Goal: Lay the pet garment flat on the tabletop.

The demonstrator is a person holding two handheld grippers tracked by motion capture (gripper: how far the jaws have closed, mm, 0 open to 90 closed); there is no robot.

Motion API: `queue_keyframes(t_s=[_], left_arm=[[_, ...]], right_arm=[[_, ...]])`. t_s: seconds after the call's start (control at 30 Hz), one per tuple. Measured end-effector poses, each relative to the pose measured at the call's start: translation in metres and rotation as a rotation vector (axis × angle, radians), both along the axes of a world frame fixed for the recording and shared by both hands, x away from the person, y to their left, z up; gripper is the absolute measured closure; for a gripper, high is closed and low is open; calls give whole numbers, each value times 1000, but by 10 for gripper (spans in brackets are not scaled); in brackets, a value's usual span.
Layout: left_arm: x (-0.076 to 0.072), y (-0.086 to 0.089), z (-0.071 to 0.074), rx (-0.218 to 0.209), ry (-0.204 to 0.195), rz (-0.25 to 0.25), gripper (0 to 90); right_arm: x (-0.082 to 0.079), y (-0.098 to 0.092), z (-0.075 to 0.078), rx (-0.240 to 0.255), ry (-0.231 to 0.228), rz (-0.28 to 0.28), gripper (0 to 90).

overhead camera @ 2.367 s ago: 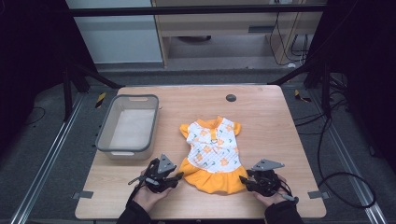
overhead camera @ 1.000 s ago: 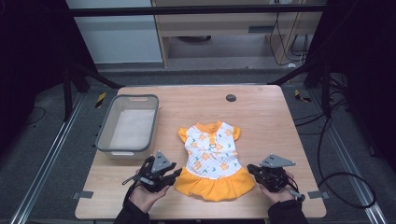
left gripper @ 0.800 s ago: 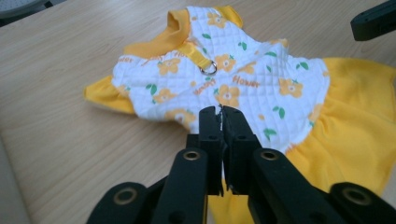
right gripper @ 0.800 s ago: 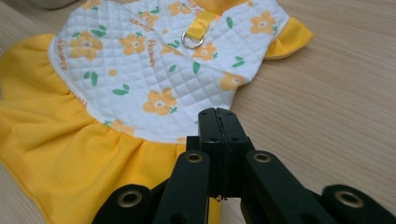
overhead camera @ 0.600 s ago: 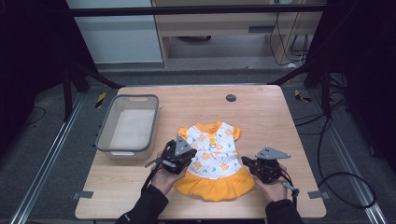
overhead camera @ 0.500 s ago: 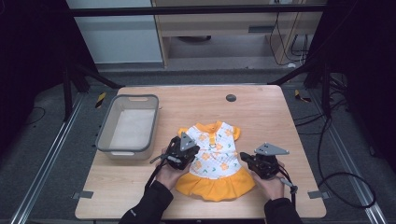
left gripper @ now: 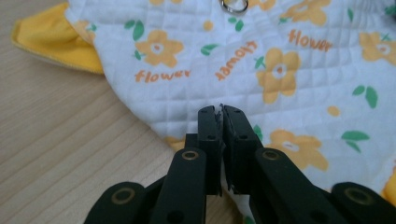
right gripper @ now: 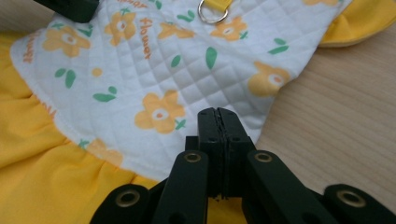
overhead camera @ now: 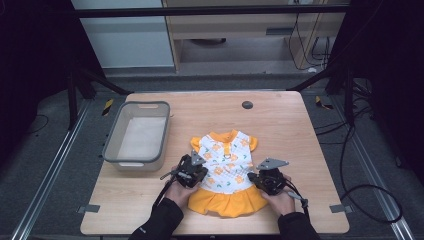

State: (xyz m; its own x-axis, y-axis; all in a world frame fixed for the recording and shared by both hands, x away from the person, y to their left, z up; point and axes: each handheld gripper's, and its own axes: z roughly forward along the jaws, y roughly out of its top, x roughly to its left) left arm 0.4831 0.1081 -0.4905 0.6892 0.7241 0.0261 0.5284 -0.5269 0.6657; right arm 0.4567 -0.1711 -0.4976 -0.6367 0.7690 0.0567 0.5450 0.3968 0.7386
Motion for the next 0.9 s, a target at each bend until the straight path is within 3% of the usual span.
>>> queue_keyframes(t_s=[0.07, 0.33, 0.47, 0.7, 0.8, 0.9], left_arm=[[0, 1, -2, -15, -4, 2, 853], [-1, 1, 0, -7, -4, -11, 831], [4, 3, 15, -44, -32, -14, 812], [30, -4, 42, -61, -100, 13, 841], [46, -13, 41, -53, -120, 18, 842], [63, -23, 30, -7, -134, 33, 840]], right_arm=[[-3, 1, 0, -4, 20, 1, 885], [-16, 3, 0, -12, 46, 34, 869], [-14, 2, 2, 3, 33, 26, 861], [-9, 1, 11, 34, -26, -13, 900], [-6, 4, 9, 34, -14, -7, 900], [-4, 8, 6, 20, -9, 1, 900]])
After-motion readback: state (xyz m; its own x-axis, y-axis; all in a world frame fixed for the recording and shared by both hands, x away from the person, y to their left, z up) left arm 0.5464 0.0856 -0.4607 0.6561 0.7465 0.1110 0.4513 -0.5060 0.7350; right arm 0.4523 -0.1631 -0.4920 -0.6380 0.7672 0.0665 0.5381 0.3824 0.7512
